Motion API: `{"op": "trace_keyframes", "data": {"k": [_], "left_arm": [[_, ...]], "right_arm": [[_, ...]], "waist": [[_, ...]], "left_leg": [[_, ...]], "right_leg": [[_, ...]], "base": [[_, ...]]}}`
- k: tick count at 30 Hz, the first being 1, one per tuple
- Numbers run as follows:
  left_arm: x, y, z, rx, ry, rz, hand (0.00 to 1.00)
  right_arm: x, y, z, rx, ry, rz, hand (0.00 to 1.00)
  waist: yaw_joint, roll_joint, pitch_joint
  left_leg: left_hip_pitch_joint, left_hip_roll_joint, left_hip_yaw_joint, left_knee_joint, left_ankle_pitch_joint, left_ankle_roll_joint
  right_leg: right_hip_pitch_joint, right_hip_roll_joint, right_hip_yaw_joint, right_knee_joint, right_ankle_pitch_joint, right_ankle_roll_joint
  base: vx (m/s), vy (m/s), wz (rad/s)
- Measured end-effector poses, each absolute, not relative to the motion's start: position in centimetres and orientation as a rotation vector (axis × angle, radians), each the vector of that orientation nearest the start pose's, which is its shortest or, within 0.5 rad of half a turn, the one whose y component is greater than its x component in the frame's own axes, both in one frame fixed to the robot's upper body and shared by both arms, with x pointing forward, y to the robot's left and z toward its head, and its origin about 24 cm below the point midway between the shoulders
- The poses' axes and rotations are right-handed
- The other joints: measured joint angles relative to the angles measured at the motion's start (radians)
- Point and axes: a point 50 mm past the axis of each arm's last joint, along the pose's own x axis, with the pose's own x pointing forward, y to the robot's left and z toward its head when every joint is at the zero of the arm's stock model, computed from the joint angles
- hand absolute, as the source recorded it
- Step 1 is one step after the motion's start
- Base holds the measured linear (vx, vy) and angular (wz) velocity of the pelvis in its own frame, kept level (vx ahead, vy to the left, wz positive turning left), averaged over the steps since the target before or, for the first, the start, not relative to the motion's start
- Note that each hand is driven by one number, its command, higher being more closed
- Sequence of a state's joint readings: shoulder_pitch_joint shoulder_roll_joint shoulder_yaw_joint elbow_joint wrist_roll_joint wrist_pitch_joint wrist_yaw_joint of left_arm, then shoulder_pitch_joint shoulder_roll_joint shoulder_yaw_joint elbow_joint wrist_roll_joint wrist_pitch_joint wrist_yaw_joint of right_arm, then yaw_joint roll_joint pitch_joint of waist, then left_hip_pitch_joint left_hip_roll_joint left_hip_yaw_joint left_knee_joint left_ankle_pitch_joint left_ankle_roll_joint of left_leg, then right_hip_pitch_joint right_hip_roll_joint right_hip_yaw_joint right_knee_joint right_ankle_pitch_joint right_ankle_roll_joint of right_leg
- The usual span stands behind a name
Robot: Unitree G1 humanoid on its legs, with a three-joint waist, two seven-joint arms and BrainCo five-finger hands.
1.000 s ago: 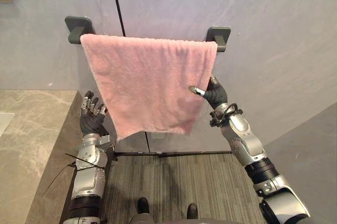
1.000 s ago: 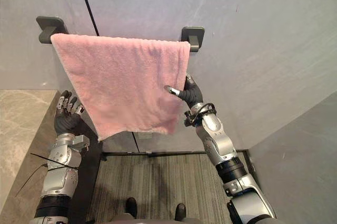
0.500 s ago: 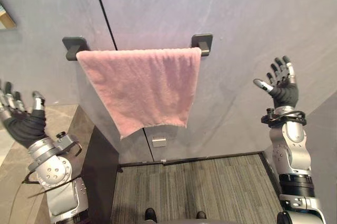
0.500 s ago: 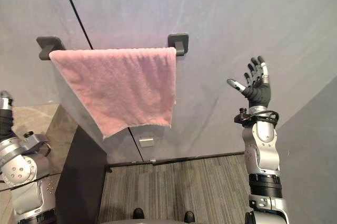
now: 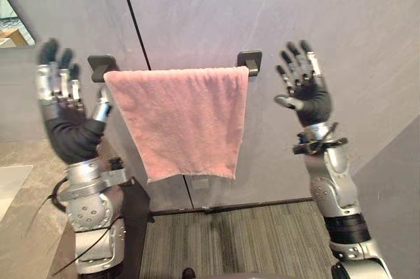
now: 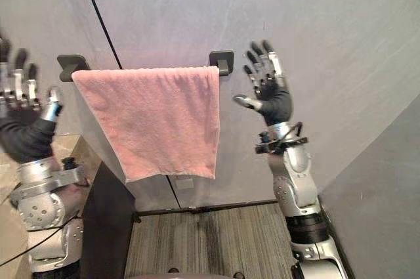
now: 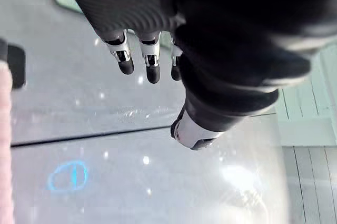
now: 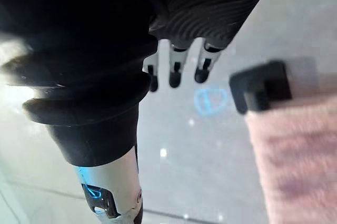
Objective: Organize washtable
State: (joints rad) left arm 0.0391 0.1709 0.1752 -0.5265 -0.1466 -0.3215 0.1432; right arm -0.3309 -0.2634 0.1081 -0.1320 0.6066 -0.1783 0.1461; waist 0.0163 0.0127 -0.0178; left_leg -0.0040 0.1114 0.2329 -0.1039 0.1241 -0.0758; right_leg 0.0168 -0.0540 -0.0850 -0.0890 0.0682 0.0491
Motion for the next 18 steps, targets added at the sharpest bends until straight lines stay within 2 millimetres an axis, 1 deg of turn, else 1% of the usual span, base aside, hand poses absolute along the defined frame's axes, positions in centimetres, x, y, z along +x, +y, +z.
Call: {"op": "trace_keyframes", "data": {"k": [1,2,5,7,8,10,11,13,16,18], "left_arm": [[20.1,20.5,18.4,0.024,-0.827,0.205,0.00],[20.7,20.2,17.9,-0.004,-0.801,0.171,0.00],[21.4,19.9,17.3,-0.050,-0.760,0.111,0.00],[21.5,20.0,17.4,-0.072,-0.760,0.057,0.00],[21.8,20.0,17.4,-0.088,-0.758,0.041,0.00],[22.6,20.2,17.3,-0.125,-0.749,0.030,0.00],[22.8,20.3,17.1,-0.129,-0.740,0.033,0.00],[23.4,20.5,16.0,-0.153,-0.687,0.028,0.00],[23.6,20.6,15.8,-0.170,-0.677,0.020,0.00],[24.2,20.7,15.3,-0.196,-0.649,0.007,0.00]], "right_arm": [[28.7,-13.7,17.5,0.315,-0.568,0.429,0.00],[28.8,-12.8,17.4,0.312,-0.548,0.483,0.00],[29.4,-11.0,17.5,0.276,-0.518,0.583,0.00],[29.8,-10.1,18.8,0.253,-0.550,0.627,0.00],[29.9,-9.9,19.5,0.249,-0.571,0.638,0.00],[30.3,-9.3,20.8,0.247,-0.608,0.656,0.00],[30.5,-9.2,20.9,0.249,-0.609,0.658,0.00],[30.9,-8.6,20.9,0.273,-0.599,0.664,0.00],[31.0,-7.7,21.4,0.267,-0.608,0.695,0.00],[31.0,-6.6,21.8,0.265,-0.617,0.734,0.00]], "waist": [[0.000,0.000,0.000],[0.002,0.000,0.000],[0.001,-0.003,0.008],[0.004,-0.009,0.043],[0.008,-0.013,0.057],[0.028,-0.028,0.098],[0.030,-0.029,0.109],[0.030,-0.028,0.120],[0.030,-0.029,0.127],[0.029,-0.028,0.132]], "left_leg": [[0.000,0.000,-0.001,0.000,0.000,0.000],[-0.001,-0.002,-0.005,0.000,0.001,0.001],[-0.018,-0.003,-0.011,0.000,0.001,0.001],[-0.056,0.000,-0.006,0.000,0.009,0.007],[-0.082,0.002,-0.002,0.000,0.014,0.003],[-0.135,0.006,0.019,0.000,0.026,0.006],[-0.140,0.005,0.019,0.000,0.028,0.007],[-0.149,0.001,0.021,0.000,0.032,0.013],[-0.159,0.000,0.033,0.000,0.033,0.013],[-0.159,0.001,0.044,0.000,0.032,0.013]], "right_leg": [[0.000,0.000,0.000,0.000,0.000,0.000],[0.000,-0.001,-0.004,0.002,-0.001,0.001],[-0.018,-0.002,-0.009,0.012,-0.002,0.002],[-0.070,-0.001,0.000,0.038,0.000,0.001],[-0.101,0.000,0.004,0.047,0.003,0.000],[-0.159,0.003,0.018,0.047,0.026,0.000],[-0.164,0.003,0.020,0.043,0.029,0.000],[-0.167,0.003,0.018,0.031,0.035,0.004],[-0.181,0.004,0.027,0.031,0.035,0.004],[-0.187,0.004,0.035,0.031,0.040,-0.003]], "base": [[0.00,0.001,0.06],[0.00,0.001,0.08],[0.00,0.000,0.06],[-0.06,0.007,-0.07],[-0.08,0.006,-0.16],[-0.05,0.011,-0.21],[-0.03,0.017,-0.09],[0.02,0.006,0.00],[0.06,0.008,-0.09],[0.06,0.004,-0.13]]}}
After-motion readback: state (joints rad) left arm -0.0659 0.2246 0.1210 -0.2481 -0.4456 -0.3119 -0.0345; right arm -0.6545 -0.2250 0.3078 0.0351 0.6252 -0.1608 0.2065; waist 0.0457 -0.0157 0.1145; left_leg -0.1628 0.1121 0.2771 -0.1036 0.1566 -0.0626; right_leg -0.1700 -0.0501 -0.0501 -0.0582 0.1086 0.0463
